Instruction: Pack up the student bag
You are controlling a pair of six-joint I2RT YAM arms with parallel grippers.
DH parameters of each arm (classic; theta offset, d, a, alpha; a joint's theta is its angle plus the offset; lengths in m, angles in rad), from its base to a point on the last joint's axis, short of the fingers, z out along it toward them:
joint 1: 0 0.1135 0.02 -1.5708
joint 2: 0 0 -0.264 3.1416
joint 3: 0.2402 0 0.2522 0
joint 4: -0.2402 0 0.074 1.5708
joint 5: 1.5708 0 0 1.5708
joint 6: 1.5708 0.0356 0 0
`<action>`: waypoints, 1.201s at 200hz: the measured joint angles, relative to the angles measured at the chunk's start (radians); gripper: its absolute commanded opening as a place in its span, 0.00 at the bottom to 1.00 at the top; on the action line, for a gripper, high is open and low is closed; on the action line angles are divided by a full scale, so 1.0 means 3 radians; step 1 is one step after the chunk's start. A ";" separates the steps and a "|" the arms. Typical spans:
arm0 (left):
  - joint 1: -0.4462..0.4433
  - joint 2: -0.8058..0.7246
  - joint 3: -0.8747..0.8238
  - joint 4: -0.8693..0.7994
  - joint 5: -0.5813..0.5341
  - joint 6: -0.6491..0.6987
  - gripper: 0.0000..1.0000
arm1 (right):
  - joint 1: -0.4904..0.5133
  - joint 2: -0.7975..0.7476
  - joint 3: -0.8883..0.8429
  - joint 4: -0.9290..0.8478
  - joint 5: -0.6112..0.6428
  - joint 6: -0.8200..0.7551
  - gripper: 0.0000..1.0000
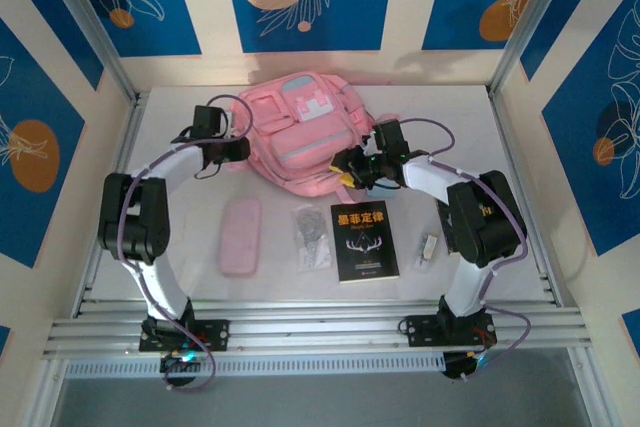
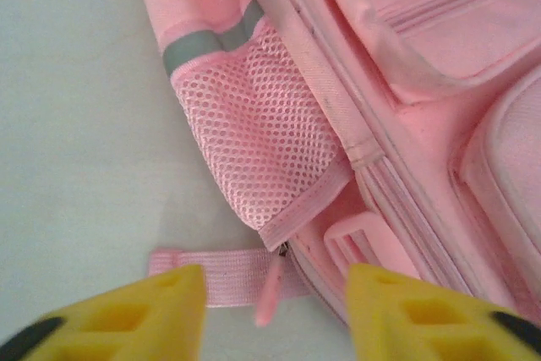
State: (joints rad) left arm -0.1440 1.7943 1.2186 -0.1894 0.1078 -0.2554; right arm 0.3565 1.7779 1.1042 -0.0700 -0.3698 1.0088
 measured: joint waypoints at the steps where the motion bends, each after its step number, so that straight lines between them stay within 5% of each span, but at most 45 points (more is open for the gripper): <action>1: 0.0001 -0.0017 -0.0013 0.0004 0.0000 -0.0024 0.57 | 0.0001 -0.0003 0.0006 -0.0013 -0.0006 -0.0023 0.66; 19: -0.0019 -0.0298 -0.0187 -0.0015 0.0071 -0.0211 0.58 | 0.0003 -0.0127 0.0045 -0.0215 -0.0003 -0.0125 0.81; 49: -0.0175 -0.0776 -0.0525 -0.0013 0.0150 -0.0584 0.59 | -0.0008 -0.0556 0.0053 -0.0726 0.0145 -0.0436 0.86; 100: -0.1087 -0.1136 -0.1024 0.0181 0.0239 -0.1343 0.59 | -0.0151 -0.1283 -0.0224 -0.1544 0.0689 -0.0888 0.98; 167: -0.2049 -0.0959 -0.1123 0.0584 0.0121 -0.1860 0.58 | -0.0214 -0.1700 -0.1275 -0.1715 0.1003 -0.1045 0.96; 240: -0.2448 -0.0446 -0.1123 0.0787 0.0046 -0.2064 0.52 | -0.0155 -0.1822 -0.1850 -0.1209 0.0930 -0.1006 0.91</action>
State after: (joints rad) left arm -0.8783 1.6604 0.8818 0.0467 0.1215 -0.8745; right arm 0.3099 1.2312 0.5491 -0.4328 -0.0910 0.7071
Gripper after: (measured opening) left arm 0.525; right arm 0.921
